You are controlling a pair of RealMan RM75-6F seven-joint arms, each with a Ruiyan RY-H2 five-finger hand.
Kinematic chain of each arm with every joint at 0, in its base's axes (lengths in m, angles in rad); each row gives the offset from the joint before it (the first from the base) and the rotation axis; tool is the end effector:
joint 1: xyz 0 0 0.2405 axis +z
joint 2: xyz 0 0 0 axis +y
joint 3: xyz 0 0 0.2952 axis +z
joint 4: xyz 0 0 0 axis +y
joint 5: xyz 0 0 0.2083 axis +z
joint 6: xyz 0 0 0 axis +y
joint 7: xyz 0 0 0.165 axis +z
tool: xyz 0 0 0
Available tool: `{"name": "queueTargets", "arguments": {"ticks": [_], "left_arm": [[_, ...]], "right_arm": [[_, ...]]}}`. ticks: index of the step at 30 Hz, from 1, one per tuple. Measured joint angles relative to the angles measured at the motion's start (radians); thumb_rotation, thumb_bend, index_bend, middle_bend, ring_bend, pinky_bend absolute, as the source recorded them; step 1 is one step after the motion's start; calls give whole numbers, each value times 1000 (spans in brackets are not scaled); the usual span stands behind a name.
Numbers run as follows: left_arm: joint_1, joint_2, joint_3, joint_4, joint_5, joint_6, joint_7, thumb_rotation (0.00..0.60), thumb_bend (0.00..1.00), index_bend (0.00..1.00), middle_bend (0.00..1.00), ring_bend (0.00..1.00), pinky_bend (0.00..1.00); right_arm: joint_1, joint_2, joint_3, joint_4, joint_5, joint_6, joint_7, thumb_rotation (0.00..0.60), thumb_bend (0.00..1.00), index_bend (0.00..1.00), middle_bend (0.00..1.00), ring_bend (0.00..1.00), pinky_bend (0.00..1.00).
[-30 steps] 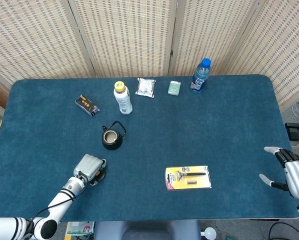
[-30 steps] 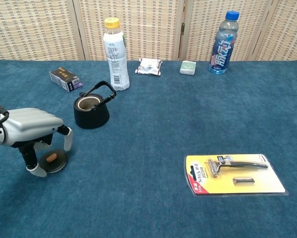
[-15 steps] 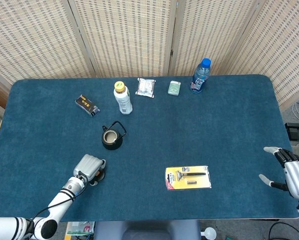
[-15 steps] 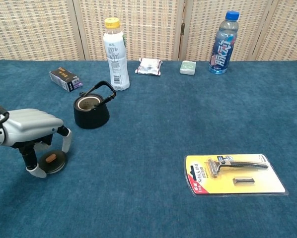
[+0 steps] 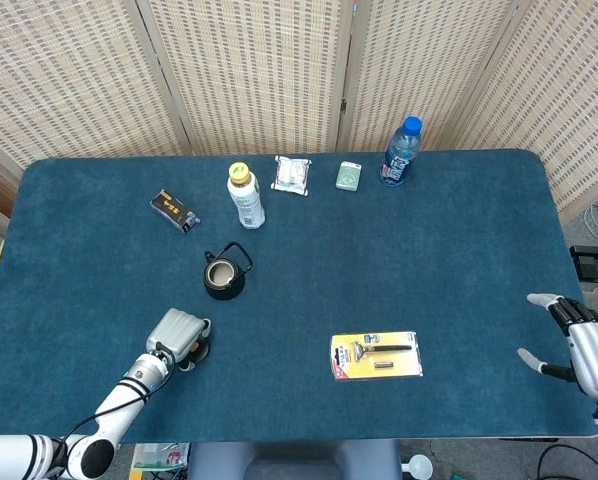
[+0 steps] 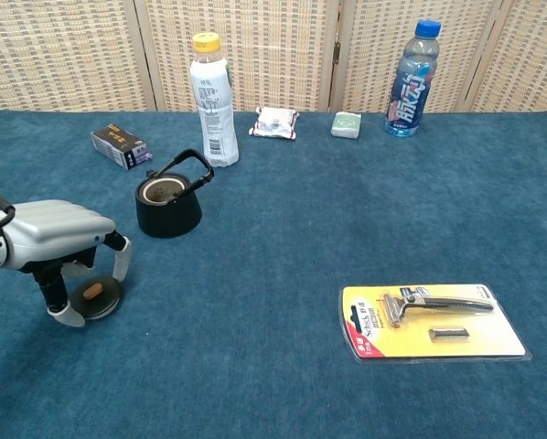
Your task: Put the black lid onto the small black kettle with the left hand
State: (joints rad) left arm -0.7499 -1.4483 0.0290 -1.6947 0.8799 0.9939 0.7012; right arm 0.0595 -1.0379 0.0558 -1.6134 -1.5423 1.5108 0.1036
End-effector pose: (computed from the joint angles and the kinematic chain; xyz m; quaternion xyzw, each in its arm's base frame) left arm -0.2123 0.3312 -0.0248 -0.8138 -0.3464 -0.2014 0.4209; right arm -0.3452 -0.1974 0.2084 0.5906 -0.3833 0.4069 0.5820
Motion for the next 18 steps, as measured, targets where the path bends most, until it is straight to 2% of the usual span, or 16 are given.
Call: {"name": "queueTargets", "arguments": {"ticks": [18], "left_arm": [[8, 33, 3, -52, 3, 59, 44, 600, 134, 457, 1000, 966, 1000]], "right_arm": [[-3, 3, 0, -1, -4, 7, 5, 600, 85, 265, 297, 268, 389]]}}
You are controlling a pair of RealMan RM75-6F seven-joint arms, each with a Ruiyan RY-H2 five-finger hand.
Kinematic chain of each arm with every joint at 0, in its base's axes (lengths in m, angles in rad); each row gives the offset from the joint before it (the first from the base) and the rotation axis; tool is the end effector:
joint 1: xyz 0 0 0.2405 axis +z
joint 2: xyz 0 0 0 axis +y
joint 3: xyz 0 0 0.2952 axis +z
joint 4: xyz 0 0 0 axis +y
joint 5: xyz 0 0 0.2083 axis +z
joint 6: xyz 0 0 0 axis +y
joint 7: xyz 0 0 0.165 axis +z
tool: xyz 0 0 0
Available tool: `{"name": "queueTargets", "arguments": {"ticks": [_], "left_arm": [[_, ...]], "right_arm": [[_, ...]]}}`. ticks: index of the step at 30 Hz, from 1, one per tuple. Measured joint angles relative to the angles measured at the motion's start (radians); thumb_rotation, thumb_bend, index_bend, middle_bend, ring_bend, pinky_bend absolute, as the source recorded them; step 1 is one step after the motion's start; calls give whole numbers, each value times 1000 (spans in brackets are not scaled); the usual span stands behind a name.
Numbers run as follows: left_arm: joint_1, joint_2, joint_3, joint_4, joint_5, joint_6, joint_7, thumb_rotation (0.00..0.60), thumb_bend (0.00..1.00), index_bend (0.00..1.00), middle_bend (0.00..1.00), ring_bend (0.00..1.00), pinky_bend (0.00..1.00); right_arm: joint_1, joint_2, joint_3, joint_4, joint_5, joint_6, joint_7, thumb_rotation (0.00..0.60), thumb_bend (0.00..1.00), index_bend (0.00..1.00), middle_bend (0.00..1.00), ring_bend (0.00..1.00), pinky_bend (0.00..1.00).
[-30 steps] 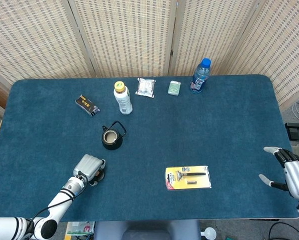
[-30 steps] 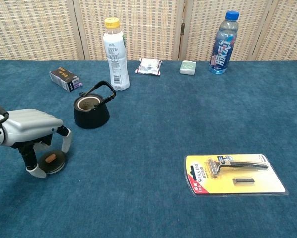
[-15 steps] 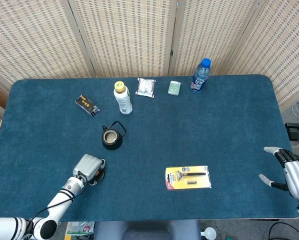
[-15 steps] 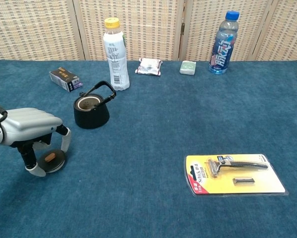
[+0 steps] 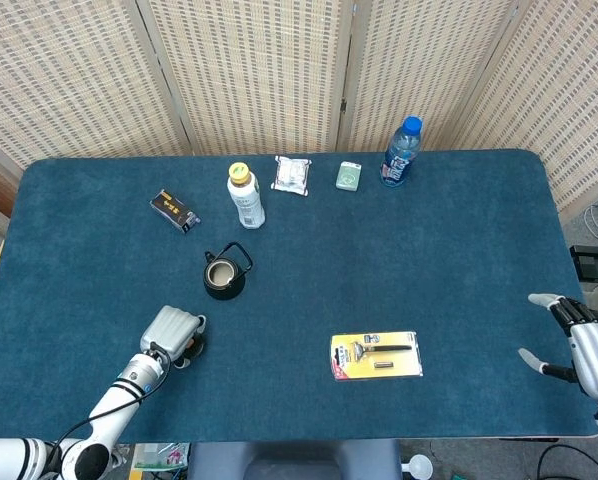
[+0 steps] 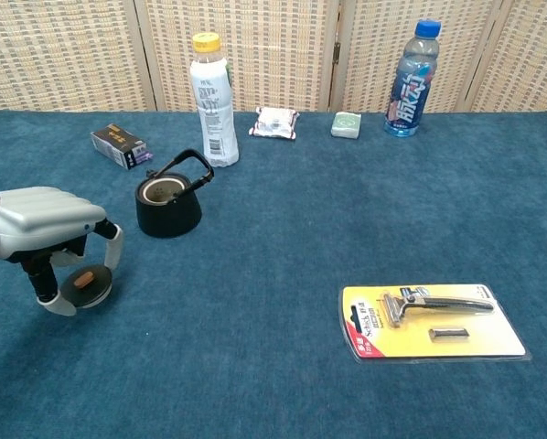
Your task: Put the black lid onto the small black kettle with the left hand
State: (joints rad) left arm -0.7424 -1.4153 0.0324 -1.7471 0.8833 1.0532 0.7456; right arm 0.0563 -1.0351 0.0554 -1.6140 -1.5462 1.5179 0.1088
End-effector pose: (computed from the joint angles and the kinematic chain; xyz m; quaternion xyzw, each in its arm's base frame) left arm -0.2096 0.3294 -0.0089 -0.8094 -0.3295 -0.2042 0.4412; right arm -0.3447 -0.1962 0.2100 0.5895 -0.3823 0.4095 0.5819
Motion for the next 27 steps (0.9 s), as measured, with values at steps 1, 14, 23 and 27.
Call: {"name": "queueTargets", "arguments": {"ticks": [1, 14, 23, 27], "left_arm": [[0, 3, 0, -4, -2, 5, 6, 600, 135, 457, 1000, 966, 1000], [-25, 70, -27, -69, -57, 66, 113, 600, 135, 448, 1000, 966, 1000], [-57, 111, -54, -102, -84, 72, 146, 600, 135, 448, 1000, 966, 1000], [-79, 130, -73, -118, -99, 60, 151, 600, 135, 448, 1000, 966, 1000]], "right_arm": [[0, 0, 0, 0, 0, 1, 1, 600, 85, 265, 297, 268, 389], [-9, 6, 2, 1, -6, 22, 23, 600, 85, 265, 297, 268, 389], [-12, 8, 1, 2, -6, 23, 21, 600, 85, 265, 297, 268, 389], [-12, 9, 2, 1, -5, 22, 21, 600, 85, 265, 297, 268, 389]]}}
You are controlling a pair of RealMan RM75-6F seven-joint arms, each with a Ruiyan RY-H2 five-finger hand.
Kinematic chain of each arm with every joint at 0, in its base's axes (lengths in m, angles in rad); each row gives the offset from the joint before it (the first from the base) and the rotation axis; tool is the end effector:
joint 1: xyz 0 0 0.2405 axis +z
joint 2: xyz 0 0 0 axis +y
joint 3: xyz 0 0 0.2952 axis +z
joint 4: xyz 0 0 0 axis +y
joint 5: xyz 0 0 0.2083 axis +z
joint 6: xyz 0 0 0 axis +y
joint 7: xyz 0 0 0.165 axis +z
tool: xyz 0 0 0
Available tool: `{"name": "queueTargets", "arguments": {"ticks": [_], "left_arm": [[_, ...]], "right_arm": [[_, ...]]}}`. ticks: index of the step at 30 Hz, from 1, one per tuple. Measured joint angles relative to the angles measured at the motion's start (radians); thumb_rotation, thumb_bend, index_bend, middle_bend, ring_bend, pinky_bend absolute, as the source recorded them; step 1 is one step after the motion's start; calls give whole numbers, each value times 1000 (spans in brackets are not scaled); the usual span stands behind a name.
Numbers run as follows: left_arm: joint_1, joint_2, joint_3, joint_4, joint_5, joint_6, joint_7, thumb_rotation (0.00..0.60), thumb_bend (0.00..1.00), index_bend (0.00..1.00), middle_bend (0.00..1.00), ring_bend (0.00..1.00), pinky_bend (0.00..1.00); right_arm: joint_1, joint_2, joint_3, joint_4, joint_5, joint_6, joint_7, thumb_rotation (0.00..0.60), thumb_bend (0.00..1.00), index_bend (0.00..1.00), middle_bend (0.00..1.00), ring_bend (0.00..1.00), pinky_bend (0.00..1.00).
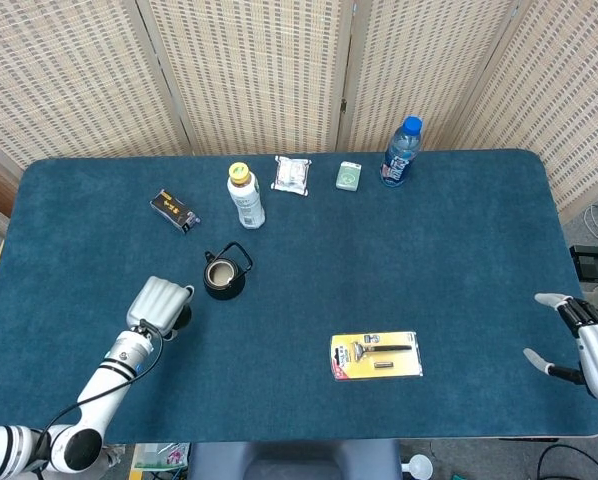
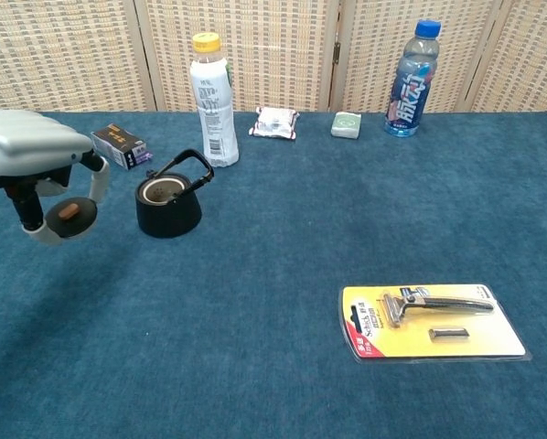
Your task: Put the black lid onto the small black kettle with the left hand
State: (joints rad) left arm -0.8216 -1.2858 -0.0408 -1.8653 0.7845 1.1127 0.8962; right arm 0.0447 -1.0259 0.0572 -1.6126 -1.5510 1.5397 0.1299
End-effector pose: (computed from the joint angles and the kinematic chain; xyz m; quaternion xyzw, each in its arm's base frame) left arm -0.1761 0.3607 0.0456 -0.7995 -0.2690 -0.2032 0.4972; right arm -0.3449 -0.1924 0.2165 0.5828 -0.3804 0.4174 0.5843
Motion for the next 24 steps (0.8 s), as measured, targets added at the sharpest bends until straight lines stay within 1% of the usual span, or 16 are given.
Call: {"name": "queueTargets", "arguments": {"ticks": [4, 10, 24], "left_arm": [[-26, 9, -21, -2, -24, -20, 1, 600, 135, 448, 1000, 966, 1000], [-73, 9, -49, 16, -87, -47, 12, 600, 135, 450, 1000, 966, 1000], [-192, -7, -100, 107, -260, -97, 37, 600, 135, 454, 1000, 966, 1000]], "right_arm": [[-1, 1, 1, -1, 0, 1, -1, 600, 85, 265, 297, 268, 389], [-2, 3, 3, 1, 5, 1, 8, 600, 85, 265, 297, 268, 389], [-3, 10, 4, 6, 7, 0, 29, 600, 85, 265, 297, 268, 389]]}}
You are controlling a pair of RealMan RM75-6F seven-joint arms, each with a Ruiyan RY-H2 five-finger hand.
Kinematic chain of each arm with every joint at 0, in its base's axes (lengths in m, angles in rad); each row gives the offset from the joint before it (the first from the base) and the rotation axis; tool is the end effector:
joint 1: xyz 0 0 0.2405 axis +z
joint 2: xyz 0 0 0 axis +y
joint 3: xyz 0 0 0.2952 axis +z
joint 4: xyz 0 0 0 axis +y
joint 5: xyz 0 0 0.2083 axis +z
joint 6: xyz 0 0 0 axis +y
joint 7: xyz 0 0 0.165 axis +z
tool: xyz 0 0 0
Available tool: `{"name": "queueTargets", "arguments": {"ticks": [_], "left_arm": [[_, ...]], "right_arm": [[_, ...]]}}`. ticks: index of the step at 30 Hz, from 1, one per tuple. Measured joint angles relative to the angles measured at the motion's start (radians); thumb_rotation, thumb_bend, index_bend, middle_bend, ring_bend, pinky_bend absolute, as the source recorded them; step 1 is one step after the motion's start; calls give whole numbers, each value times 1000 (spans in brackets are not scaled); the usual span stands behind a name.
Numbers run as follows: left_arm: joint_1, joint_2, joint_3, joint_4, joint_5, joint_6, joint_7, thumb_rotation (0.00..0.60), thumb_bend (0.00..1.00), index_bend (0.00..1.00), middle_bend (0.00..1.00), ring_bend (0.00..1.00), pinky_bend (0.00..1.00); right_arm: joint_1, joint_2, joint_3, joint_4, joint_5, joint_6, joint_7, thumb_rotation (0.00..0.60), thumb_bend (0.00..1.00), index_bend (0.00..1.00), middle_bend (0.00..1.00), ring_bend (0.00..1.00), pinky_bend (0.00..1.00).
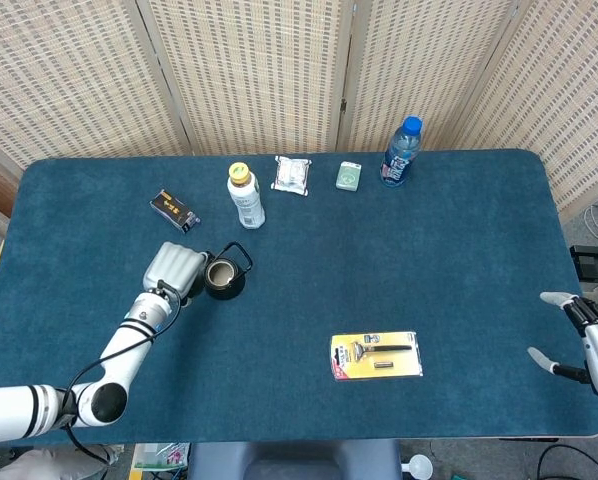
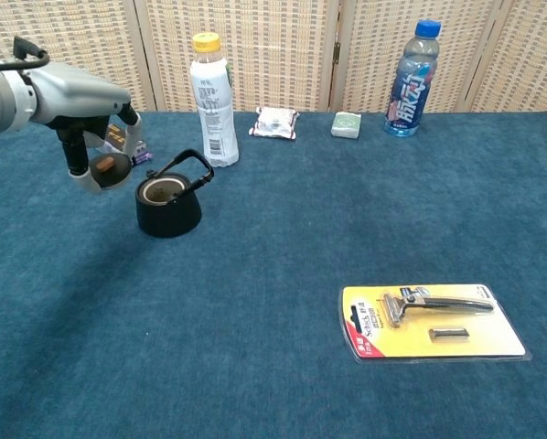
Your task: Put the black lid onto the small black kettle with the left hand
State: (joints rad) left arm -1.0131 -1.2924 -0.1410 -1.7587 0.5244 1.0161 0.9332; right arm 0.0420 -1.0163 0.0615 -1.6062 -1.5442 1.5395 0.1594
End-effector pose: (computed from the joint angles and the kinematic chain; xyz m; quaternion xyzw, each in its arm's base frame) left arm -0.1302 0.4231 0.0511 -0.7872 -0.2783 -0.2015 0.5121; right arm -0.3474 -0.1924 0.2217 0.5769 -0.3848 0.4210 0.5847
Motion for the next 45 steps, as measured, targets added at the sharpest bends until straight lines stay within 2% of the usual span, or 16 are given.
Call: {"name": "queueTargets", "arguments": {"ticks": [20, 45], "left_arm": [[-145, -128, -13, 207, -177, -64, 19, 600, 135, 456, 1000, 966, 1000], [-217, -180, 6, 256, -276, -55, 48, 600, 136, 452, 1000, 966, 1000]], "right_arm": [[0, 11, -1, 9, -3, -3, 41, 600, 86, 265, 297, 268, 389], [8, 14, -4, 8, -2, -20, 45, 600, 85, 265, 297, 268, 389]]}}
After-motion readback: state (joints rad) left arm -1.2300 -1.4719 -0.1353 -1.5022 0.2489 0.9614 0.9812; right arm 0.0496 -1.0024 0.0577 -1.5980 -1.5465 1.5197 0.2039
